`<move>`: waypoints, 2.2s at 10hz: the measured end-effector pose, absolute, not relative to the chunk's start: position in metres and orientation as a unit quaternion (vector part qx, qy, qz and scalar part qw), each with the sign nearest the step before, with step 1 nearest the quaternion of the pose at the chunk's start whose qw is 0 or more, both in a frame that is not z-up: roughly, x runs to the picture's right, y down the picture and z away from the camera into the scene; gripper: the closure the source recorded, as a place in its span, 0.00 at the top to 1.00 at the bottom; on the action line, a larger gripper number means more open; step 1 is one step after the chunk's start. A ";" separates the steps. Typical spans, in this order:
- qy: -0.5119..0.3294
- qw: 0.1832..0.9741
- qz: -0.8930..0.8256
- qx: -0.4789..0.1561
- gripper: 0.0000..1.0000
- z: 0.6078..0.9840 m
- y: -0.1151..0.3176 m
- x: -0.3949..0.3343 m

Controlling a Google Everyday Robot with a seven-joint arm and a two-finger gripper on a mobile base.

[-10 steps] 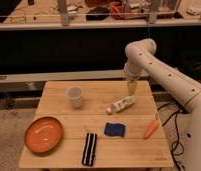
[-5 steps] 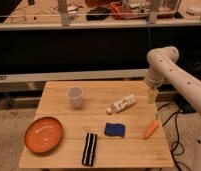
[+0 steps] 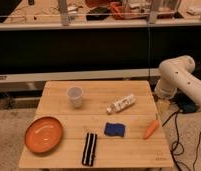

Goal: Move the arm in a circular motion

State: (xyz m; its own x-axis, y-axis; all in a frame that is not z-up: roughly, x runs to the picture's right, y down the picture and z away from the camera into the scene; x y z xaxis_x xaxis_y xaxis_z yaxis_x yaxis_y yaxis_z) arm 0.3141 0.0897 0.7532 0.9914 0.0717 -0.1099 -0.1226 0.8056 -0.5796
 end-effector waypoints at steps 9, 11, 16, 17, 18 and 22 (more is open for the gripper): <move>0.029 0.958 -0.007 -0.285 0.80 0.694 0.082 0.098; 0.022 0.960 -0.026 -0.277 0.80 0.687 0.066 0.062; -0.035 0.962 -0.114 -0.247 0.80 0.726 -0.008 0.036; -0.048 0.962 -0.131 -0.235 0.80 0.741 -0.024 0.038; -0.057 0.962 -0.144 -0.226 0.80 0.754 -0.035 0.044; -0.061 0.963 -0.143 -0.222 0.80 0.821 -0.058 0.121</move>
